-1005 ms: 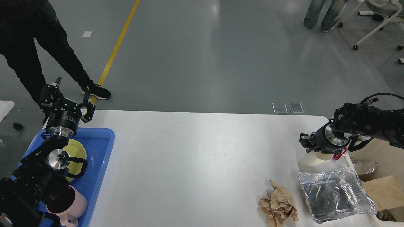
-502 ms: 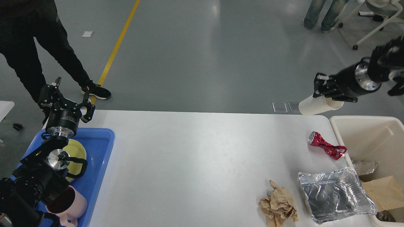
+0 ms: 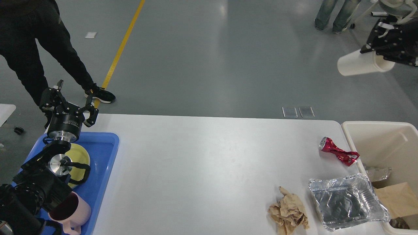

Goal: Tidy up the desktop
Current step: 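Carry the white cup over the bin and release it, then move the right gripper back over the table to the crumpled paper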

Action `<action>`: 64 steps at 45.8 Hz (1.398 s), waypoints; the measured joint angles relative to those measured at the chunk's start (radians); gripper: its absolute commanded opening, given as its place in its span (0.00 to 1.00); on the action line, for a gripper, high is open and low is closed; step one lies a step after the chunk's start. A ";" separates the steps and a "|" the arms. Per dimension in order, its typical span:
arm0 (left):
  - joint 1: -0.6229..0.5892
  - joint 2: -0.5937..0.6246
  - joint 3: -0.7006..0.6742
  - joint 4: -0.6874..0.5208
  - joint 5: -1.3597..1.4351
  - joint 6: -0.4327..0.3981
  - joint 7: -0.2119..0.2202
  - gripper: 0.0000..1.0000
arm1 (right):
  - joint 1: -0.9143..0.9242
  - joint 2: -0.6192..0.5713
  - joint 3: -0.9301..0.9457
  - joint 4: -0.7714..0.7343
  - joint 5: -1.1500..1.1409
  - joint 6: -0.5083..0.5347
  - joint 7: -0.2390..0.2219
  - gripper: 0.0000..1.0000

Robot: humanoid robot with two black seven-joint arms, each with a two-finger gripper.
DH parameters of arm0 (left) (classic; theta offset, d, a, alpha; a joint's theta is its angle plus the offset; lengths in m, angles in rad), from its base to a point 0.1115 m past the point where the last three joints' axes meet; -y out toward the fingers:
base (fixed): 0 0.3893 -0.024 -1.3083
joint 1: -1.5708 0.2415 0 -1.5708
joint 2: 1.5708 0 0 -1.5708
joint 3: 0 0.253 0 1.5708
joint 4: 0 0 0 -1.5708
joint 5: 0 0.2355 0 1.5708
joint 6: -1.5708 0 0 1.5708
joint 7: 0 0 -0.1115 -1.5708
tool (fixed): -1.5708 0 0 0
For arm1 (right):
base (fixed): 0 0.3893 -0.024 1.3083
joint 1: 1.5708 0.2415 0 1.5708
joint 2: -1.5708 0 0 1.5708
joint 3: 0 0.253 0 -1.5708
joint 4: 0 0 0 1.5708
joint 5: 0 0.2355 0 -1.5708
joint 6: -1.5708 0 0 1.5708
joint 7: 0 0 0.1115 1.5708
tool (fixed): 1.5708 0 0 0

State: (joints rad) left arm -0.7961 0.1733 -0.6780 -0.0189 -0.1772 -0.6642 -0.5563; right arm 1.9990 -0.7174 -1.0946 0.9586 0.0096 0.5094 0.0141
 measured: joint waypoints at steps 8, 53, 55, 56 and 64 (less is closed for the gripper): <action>0.000 0.000 0.000 0.000 0.000 0.000 0.000 0.96 | -0.339 -0.006 0.033 -0.148 0.004 -0.202 0.000 0.00; 0.000 0.000 0.000 0.000 0.000 0.000 0.000 0.96 | -0.874 0.259 0.287 -0.493 0.001 -0.471 -0.001 1.00; 0.000 0.000 0.000 0.000 0.000 0.000 0.000 0.96 | -0.807 0.281 0.240 -0.447 0.002 -0.468 -0.002 1.00; 0.000 0.000 0.000 0.000 0.000 0.000 0.000 0.96 | -0.771 0.289 0.219 -0.419 0.003 -0.465 -0.003 1.00; 0.000 0.000 0.000 0.000 0.000 0.000 -0.001 0.96 | -0.456 0.326 0.082 -0.091 0.007 -0.422 -0.002 1.00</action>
State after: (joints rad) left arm -0.7961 0.1733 -0.6780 -0.0188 -0.1767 -0.6642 -0.5569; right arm 1.5434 -0.3915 -1.0126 0.8678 0.0169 0.0879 0.0126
